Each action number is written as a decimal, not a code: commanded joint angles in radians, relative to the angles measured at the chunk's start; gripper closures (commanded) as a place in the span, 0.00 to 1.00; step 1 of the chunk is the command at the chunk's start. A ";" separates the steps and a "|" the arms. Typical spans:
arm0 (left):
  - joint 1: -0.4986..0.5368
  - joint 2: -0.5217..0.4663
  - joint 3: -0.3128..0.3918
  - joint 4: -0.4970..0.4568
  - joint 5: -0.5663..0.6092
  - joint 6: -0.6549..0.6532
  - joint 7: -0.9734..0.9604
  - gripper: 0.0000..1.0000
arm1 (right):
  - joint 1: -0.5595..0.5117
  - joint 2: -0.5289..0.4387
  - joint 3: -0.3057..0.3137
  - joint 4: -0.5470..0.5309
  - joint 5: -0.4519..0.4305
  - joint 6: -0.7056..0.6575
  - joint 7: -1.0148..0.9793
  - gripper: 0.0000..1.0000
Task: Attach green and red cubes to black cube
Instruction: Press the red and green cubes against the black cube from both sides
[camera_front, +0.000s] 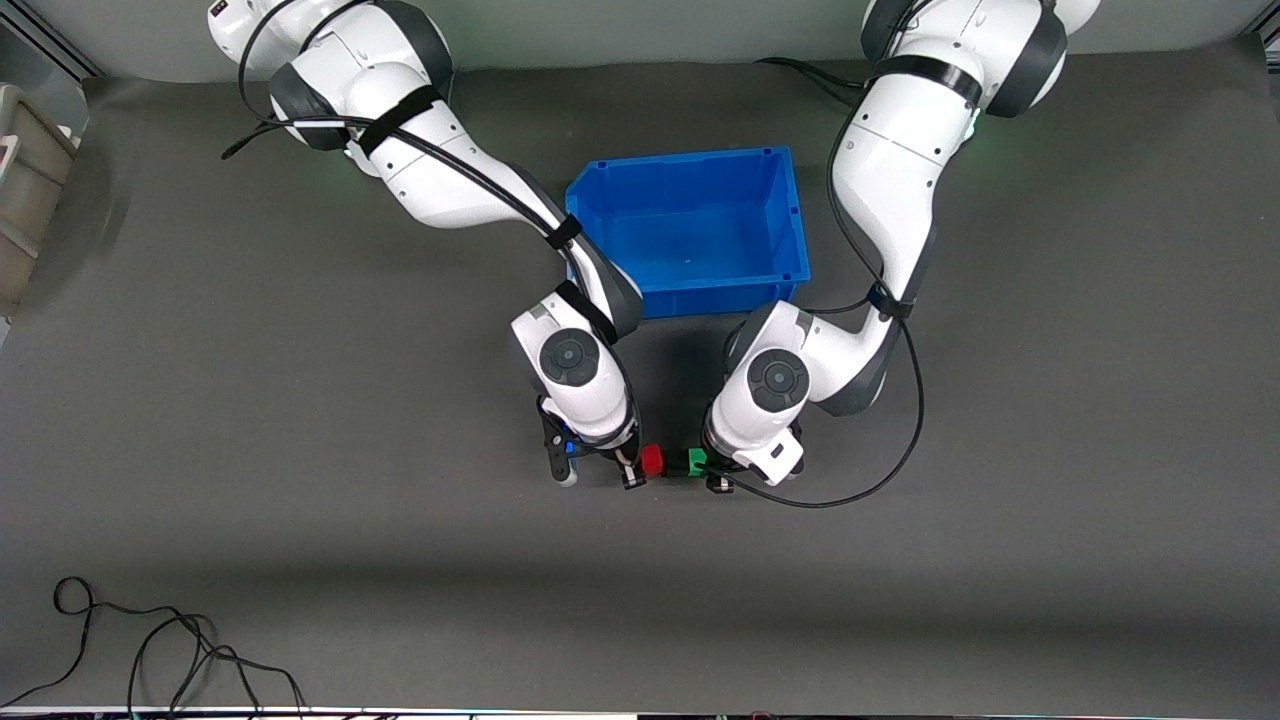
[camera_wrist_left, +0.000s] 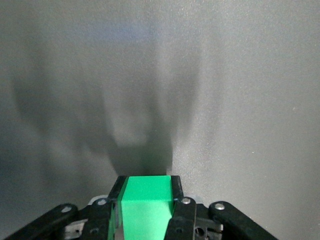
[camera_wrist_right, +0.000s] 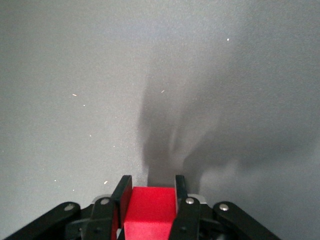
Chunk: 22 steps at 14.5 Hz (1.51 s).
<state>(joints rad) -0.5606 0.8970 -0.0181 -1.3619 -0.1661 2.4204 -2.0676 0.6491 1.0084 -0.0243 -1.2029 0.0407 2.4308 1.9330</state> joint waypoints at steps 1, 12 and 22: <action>-0.013 0.011 0.009 0.027 0.016 -0.003 -0.032 1.00 | 0.006 0.025 -0.002 0.045 -0.021 -0.015 0.030 1.00; -0.024 0.013 0.007 0.026 0.071 -0.003 -0.023 0.15 | 0.007 0.027 0.003 0.045 -0.019 -0.013 0.037 1.00; 0.025 -0.024 0.023 0.027 0.111 -0.079 0.026 0.00 | 0.004 0.019 0.003 0.046 -0.021 -0.010 -0.003 0.00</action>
<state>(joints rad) -0.5684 0.8951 -0.0085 -1.3496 -0.0862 2.4085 -2.0652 0.6503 1.0162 -0.0183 -1.1920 0.0402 2.4314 1.9317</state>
